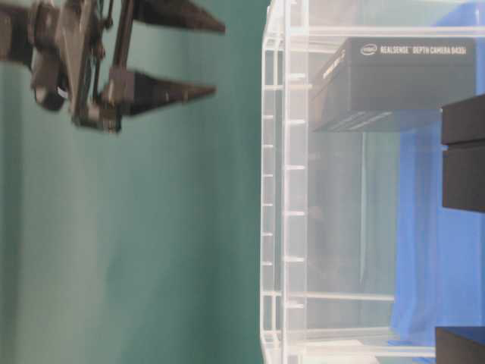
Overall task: Take the box out of the case with the right arm.
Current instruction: 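Move the open right gripper over the last box at the case's right side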
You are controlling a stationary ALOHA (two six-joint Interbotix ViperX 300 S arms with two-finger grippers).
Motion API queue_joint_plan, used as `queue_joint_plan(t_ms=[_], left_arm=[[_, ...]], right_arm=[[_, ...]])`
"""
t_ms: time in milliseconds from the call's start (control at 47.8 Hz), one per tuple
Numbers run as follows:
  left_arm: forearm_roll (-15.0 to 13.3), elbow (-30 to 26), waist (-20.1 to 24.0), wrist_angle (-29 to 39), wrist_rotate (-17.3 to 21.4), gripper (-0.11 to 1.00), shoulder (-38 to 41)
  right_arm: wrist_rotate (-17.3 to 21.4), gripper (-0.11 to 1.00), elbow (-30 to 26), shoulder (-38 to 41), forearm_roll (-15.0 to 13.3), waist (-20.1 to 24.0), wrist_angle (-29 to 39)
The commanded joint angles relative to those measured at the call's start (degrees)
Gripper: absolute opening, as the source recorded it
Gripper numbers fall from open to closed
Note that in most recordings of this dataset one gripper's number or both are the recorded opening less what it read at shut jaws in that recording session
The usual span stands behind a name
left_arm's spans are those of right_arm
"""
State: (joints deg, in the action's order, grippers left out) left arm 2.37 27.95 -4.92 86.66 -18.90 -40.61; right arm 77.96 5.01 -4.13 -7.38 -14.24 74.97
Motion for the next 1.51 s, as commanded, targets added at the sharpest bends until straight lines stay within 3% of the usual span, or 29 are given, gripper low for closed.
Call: queue_joint_plan(t_ms=[0, 188, 1484], left_arm=[[0.18, -0.53, 0.09, -0.26, 0.00, 0.08, -0.09], [0.18, -0.53, 0.09, -0.26, 0.09, 0.08, -0.09], [0.18, -0.53, 0.09, -0.26, 0.00, 0.08, 0.00]], right_arm=[[-0.53, 0.83, -3.43, 1.23, 0.44, 0.70, -0.35], [-0.53, 0.83, -5.89, 4.22, 1.32, 1.23, -0.18], [-0.26, 0.83, -5.45, 4.48, 2.72, 1.32, 0.88]])
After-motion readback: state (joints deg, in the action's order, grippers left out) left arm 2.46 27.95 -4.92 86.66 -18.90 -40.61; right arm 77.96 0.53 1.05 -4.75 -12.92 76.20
